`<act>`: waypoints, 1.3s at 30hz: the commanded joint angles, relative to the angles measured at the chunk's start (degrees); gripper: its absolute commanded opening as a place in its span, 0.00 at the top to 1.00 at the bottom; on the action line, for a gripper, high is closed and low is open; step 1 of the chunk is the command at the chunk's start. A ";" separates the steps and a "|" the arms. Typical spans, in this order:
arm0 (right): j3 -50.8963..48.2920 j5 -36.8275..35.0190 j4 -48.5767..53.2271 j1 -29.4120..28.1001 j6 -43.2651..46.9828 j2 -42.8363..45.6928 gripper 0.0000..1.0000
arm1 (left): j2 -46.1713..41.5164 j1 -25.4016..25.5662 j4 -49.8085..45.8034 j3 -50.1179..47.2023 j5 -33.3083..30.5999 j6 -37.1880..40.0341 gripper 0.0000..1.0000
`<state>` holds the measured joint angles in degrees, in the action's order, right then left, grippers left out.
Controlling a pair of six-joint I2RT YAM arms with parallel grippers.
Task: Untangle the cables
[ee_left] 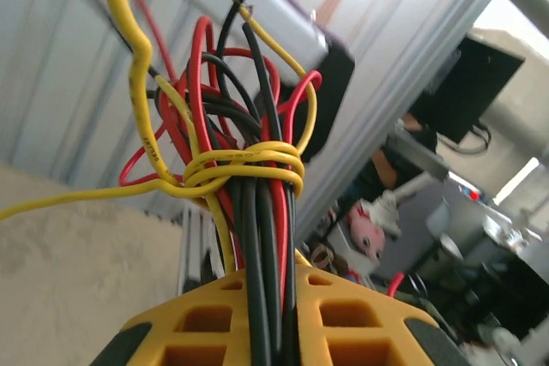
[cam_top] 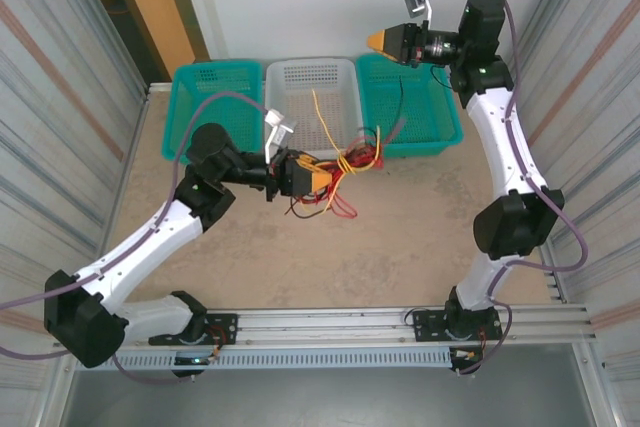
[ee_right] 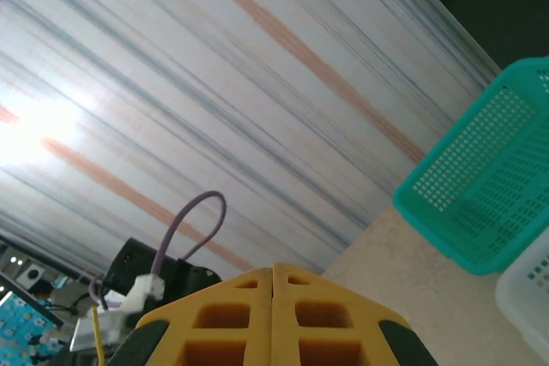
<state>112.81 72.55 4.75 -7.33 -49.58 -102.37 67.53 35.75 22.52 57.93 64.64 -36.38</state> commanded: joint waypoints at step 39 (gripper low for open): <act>-7.91 -39.13 49.56 -18.42 27.06 19.72 0.45 | -8.89 9.69 -28.64 -0.21 -41.14 54.45 1.00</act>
<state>101.14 35.40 52.01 -24.21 -24.77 -82.02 59.70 45.12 -7.70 56.86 21.65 16.73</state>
